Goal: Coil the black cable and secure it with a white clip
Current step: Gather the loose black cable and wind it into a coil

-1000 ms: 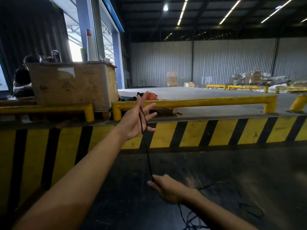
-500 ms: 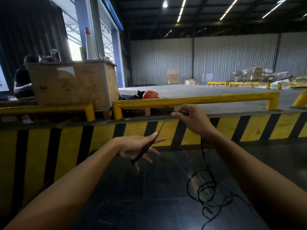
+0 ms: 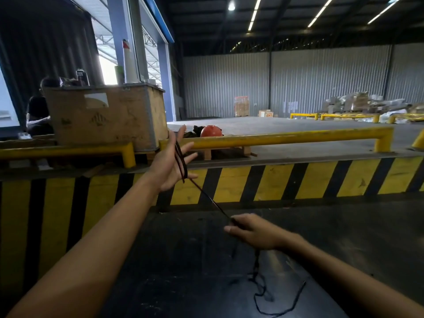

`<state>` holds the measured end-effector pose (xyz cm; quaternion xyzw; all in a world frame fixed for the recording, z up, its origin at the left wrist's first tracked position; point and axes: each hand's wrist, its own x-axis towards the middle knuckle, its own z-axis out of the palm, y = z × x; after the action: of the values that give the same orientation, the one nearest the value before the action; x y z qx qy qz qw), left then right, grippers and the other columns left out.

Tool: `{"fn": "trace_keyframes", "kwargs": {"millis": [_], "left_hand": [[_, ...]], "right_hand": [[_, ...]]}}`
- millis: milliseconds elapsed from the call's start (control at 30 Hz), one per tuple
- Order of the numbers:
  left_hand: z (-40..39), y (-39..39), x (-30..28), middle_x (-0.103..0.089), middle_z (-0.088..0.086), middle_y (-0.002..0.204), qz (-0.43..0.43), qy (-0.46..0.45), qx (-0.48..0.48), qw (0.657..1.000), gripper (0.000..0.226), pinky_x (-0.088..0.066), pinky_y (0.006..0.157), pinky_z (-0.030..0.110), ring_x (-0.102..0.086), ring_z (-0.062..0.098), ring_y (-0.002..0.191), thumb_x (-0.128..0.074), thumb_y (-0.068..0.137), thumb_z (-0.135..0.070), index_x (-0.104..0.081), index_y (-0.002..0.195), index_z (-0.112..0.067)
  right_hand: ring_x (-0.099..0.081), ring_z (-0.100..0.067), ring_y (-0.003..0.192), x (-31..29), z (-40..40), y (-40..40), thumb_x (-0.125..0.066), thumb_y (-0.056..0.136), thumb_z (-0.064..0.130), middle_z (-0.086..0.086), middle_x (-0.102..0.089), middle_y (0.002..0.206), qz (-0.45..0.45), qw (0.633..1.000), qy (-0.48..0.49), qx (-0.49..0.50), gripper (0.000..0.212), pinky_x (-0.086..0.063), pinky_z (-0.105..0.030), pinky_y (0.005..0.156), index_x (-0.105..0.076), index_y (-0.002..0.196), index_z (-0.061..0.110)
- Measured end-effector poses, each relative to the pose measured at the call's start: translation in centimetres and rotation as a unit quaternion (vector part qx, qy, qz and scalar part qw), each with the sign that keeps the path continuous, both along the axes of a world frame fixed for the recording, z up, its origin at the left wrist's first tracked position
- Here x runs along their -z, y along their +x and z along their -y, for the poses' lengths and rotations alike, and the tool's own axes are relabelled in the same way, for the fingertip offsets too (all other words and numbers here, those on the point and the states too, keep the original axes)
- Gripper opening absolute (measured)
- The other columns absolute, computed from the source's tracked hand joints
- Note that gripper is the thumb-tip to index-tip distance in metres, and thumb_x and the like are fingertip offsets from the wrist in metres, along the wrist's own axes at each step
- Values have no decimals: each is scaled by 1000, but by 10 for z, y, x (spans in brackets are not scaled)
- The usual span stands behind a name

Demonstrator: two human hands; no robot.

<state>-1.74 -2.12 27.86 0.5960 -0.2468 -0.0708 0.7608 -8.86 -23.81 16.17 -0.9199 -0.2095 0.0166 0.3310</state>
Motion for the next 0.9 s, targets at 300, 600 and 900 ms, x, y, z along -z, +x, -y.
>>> {"fn": "trace_keyframes", "kwargs": {"millis": [300,600,900], "left_hand": [[19,-6,47,-32,3,154,124,631,1,766,63,-19,114,50,-28,25,142,-15,91,-64,-31,145,-37],[36,-53,10,-52,11,139,-104,135,370,913,53,-48,87,62,-54,38,121,-19,90,-63,-39,136,-49],[41,-22,-8,-22,8,158,3,-70,15,997,52,-25,101,70,-24,36,142,-14,96,-57,-23,146,-44]], "right_hand": [[-61,-14,70,-94,46,9,-61,87,30,-2,-64,78,197,976,-63,71,17,-50,-28,64,-67,86,14],[-54,-19,53,-67,54,24,-44,88,54,-4,-58,61,262,955,23,139,46,-41,-27,50,-61,71,15],[-50,-10,52,17,27,11,-46,94,43,5,-53,59,151,982,-66,93,38,-36,-24,50,-49,64,21]]}}
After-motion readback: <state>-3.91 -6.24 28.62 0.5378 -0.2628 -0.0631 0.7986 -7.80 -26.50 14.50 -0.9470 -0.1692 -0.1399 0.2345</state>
